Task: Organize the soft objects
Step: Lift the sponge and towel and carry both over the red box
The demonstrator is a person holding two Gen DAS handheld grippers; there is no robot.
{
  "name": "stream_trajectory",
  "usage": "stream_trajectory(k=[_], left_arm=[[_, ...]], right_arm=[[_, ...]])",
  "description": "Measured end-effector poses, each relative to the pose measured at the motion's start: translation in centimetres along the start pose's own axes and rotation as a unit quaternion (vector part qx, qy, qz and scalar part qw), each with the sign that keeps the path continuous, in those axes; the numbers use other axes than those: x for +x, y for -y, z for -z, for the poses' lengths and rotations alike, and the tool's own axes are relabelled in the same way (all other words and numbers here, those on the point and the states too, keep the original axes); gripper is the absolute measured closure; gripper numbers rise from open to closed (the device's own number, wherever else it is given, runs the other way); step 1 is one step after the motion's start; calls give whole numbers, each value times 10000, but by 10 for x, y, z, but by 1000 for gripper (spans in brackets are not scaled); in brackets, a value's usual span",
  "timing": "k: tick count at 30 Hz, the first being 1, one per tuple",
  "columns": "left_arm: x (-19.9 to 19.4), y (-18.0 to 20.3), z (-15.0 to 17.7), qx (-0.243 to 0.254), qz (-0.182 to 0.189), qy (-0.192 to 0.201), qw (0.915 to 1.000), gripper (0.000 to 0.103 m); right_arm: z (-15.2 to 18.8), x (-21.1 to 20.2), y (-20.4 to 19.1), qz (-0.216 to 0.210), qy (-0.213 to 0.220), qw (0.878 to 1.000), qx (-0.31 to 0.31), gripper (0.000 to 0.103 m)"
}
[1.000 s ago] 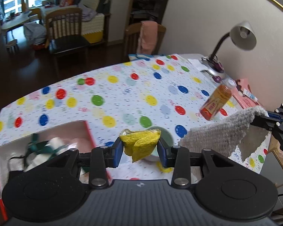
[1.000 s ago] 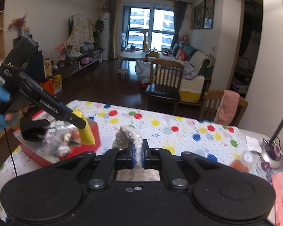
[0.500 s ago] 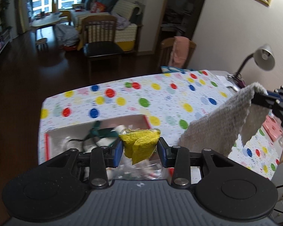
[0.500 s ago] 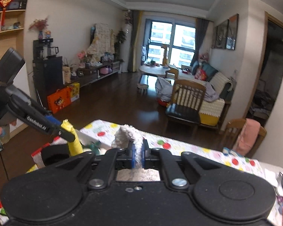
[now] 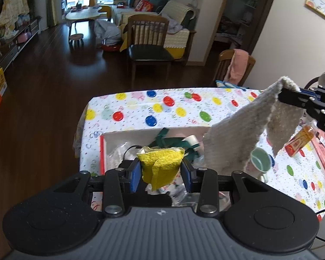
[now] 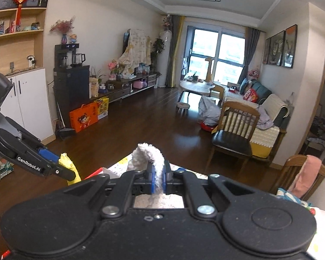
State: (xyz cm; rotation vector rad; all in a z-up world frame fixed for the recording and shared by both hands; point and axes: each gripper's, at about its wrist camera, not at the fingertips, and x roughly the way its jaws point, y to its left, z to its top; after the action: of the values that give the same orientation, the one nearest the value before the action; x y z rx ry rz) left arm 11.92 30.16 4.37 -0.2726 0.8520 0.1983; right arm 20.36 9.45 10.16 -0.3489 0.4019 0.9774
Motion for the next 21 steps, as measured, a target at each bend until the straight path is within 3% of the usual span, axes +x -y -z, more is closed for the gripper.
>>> stream_trajectory(k=[14, 21], left_arm=[[48, -15, 21, -6, -21, -469, 9989, 65], [77, -8, 30, 134, 69, -689, 9975, 65]], right_arm=[[38, 65, -34, -387, -857, 9955, 149, 98], [61, 77, -44, -476, -1187, 9917, 133, 97]])
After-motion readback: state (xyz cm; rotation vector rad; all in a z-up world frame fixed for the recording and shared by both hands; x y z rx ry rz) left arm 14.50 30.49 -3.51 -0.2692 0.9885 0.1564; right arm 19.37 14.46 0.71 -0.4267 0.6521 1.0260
